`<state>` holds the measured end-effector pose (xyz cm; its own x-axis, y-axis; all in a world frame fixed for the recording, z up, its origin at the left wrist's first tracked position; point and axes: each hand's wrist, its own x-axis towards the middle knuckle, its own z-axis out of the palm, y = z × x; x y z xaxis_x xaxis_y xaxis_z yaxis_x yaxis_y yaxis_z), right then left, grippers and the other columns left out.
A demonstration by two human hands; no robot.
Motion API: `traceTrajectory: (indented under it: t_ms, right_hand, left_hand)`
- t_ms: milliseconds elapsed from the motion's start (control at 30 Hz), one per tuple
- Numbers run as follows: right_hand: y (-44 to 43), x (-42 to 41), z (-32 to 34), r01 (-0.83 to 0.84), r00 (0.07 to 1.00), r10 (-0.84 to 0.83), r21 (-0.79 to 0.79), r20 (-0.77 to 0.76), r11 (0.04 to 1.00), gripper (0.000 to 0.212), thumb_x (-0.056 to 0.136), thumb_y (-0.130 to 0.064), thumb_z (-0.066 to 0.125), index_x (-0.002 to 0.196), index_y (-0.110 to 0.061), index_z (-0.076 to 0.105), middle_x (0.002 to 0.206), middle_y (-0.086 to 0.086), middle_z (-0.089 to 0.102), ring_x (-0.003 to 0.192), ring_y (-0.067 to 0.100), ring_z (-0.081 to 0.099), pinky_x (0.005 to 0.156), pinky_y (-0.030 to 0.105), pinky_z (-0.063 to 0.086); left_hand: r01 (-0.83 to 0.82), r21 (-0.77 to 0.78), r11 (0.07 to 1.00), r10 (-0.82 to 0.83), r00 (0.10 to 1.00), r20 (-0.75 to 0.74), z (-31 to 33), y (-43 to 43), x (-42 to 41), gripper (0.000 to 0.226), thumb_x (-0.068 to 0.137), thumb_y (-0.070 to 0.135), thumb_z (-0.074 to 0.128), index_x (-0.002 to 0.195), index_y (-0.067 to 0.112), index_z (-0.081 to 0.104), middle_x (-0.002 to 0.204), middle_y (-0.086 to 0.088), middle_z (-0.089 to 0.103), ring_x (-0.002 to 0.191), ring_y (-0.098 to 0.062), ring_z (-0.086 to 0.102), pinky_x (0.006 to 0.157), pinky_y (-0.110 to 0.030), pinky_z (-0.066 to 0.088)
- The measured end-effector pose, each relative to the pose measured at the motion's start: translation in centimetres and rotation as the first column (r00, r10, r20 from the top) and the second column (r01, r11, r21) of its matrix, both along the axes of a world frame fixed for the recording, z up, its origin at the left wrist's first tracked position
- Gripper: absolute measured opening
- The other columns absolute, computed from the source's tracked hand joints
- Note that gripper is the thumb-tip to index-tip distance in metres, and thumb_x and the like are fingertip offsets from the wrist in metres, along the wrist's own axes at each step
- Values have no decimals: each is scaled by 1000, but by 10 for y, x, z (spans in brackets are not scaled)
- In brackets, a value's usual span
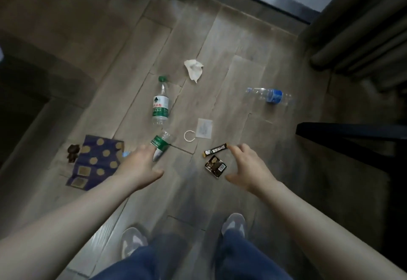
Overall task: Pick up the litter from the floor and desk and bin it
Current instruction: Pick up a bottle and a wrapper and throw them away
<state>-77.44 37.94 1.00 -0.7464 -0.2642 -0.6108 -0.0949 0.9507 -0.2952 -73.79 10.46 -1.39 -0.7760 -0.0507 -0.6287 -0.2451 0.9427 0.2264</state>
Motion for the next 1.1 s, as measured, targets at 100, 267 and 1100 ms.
traceTrajectory:
  t_ms: [100,267,1100]
  right_hand:
    - [0,-8,-81,-86,996,86,15,-23,996,80,74,-36,71,143,-20,34,138,7,39,126,29,41,101,35,41]
    - [-5,-39,-201,-291,949,302,115,-96,950,95,73,-41,72,150,-22,20,148,9,27,135,29,30,107,41,36]
    - [26,-16,-300,-430,879,459,197,-131,881,136,57,-57,80,151,-22,-12,156,3,6,143,30,8,113,46,30]
  left_hand:
    - [-19,-17,1000,18,999,-39,-72,-4,-4,67,77,47,65,132,16,41,131,-10,48,118,-30,50,92,-35,44]
    - [32,-83,996,-42,992,-123,-180,-16,-25,82,73,55,70,134,12,35,131,-11,43,118,-31,47,96,-38,43]
    - [-67,17,998,69,988,-140,-261,-12,-3,76,76,43,70,137,17,33,126,-9,52,109,-24,53,87,-30,46]
